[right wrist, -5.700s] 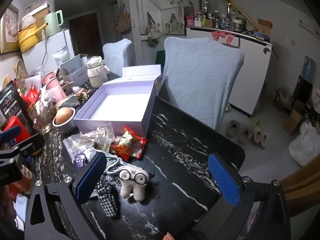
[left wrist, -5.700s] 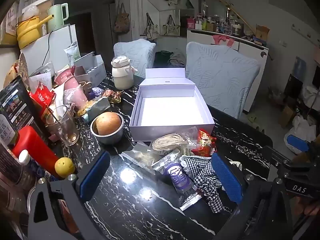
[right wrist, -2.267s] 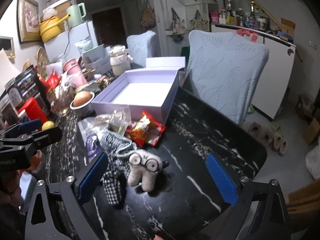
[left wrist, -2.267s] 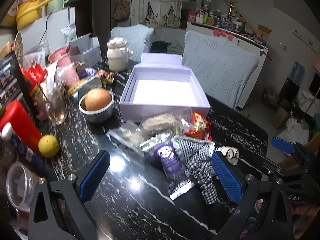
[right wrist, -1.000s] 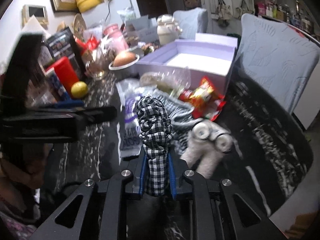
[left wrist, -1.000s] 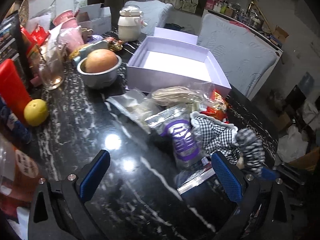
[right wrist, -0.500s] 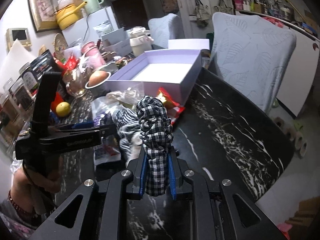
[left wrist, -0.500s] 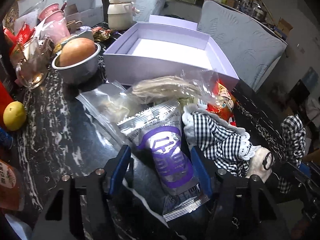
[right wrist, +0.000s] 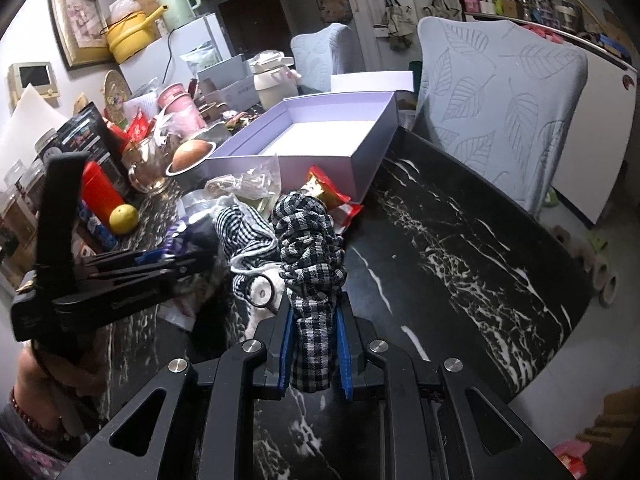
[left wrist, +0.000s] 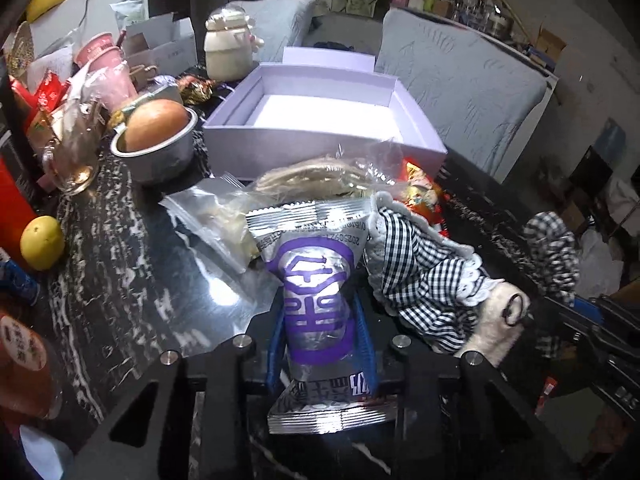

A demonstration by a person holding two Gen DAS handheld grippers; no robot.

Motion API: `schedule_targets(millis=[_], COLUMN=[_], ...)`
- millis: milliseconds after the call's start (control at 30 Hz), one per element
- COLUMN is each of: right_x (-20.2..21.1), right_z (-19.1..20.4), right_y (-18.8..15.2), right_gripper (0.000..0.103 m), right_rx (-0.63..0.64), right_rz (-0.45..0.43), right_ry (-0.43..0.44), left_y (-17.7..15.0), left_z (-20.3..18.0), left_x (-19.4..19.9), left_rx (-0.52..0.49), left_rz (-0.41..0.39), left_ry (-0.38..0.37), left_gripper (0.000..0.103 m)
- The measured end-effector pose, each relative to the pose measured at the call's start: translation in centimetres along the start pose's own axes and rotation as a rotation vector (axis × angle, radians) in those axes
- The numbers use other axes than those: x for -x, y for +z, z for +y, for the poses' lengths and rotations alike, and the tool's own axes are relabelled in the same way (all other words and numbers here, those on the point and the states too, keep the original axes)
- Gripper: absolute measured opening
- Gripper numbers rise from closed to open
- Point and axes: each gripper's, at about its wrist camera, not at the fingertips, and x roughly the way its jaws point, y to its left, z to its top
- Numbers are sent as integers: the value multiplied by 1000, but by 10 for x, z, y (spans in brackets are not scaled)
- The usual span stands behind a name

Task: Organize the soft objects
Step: 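Carry the scrunchie and purple snack bag over the open white box with both grippers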

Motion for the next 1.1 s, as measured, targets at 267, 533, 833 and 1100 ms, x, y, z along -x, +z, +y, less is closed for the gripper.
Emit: schedule_targets(millis=[267,533,833,1100], right_x=[15,27,38,40], right_z=[5,13,23,24], right_y=[-10,-22,-26,3], right_gripper=[19,19,19,19], right_rx=[3,14,71,121], right_rz=[-22,-32,-36,-67], right_ry=[7,32,52,72], left_y=[-8,-23,-27,6], left_z=[-2,-3,-6,-17], left_x=[36,52,83,93], left_rx=[3,14,19,-21], left_rz=[-59,-82,-156,-246], left_ry=[-11,-19,0,-20], left_gripper=[31,28,28,28])
